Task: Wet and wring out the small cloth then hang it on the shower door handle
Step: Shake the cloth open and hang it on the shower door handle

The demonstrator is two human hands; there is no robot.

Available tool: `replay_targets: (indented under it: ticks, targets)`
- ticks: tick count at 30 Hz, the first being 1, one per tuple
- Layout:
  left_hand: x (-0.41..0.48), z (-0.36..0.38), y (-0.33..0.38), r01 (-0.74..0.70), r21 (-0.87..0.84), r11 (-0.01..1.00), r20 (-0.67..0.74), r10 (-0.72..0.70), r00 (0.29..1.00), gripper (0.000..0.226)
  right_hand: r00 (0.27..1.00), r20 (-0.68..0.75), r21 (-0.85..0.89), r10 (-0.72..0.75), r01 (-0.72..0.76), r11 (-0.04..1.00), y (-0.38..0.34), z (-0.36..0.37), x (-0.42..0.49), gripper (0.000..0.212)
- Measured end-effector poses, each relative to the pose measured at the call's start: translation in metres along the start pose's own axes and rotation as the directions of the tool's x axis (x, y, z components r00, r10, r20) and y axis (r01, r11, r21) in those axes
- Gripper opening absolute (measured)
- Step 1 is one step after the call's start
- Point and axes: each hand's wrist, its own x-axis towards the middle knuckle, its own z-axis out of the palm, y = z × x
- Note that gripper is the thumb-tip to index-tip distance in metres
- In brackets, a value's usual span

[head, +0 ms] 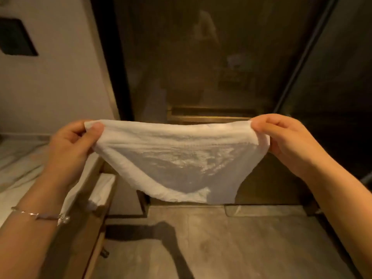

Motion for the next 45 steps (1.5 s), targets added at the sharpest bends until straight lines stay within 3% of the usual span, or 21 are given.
replay_targets:
  ticks: [5,11,25,28,36,42,45]
  targets:
    - [0.007,0.132,0.003,-0.009,-0.070,0.997,0.198,0.023,0.980,0.027,0.963,-0.259,-0.023,0.072,-0.081,0.996,0.024,-0.103,-0.046,0.018]
    - [0.024,0.256,0.016,-0.009,-0.156,0.988,0.507,0.088,0.858,0.015,0.859,-0.483,-0.014,0.169,-0.201,0.979,0.051,-0.187,-0.081,0.018]
    - [0.046,0.490,0.002,0.048,-0.261,0.964,0.759,0.175,0.627,0.012,0.628,-0.747,0.053,0.218,-0.270,0.961,0.105,-0.327,-0.121,0.016]
    - [0.041,0.534,0.002,0.026,-0.264,0.964,0.761,0.192,0.620,0.012,0.627,-0.749,0.044,0.216,-0.278,0.960,0.120,-0.367,-0.119,0.018]
    - [0.020,0.619,0.005,0.071,-0.190,0.979,0.721,0.090,0.687,0.014,0.686,-0.699,-0.033,0.202,-0.314,0.949,0.157,-0.479,-0.085,0.015]
    - [0.042,0.646,-0.007,0.030,-0.051,0.998,0.746,0.018,0.666,0.016,0.738,-0.661,-0.171,0.137,-0.325,0.930,0.199,-0.515,-0.022,0.023]
    - [0.066,0.666,-0.020,0.013,-0.005,1.000,0.705,-0.005,0.710,0.016,0.767,-0.631,-0.215,0.115,-0.314,0.925,0.216,-0.532,0.014,0.021]
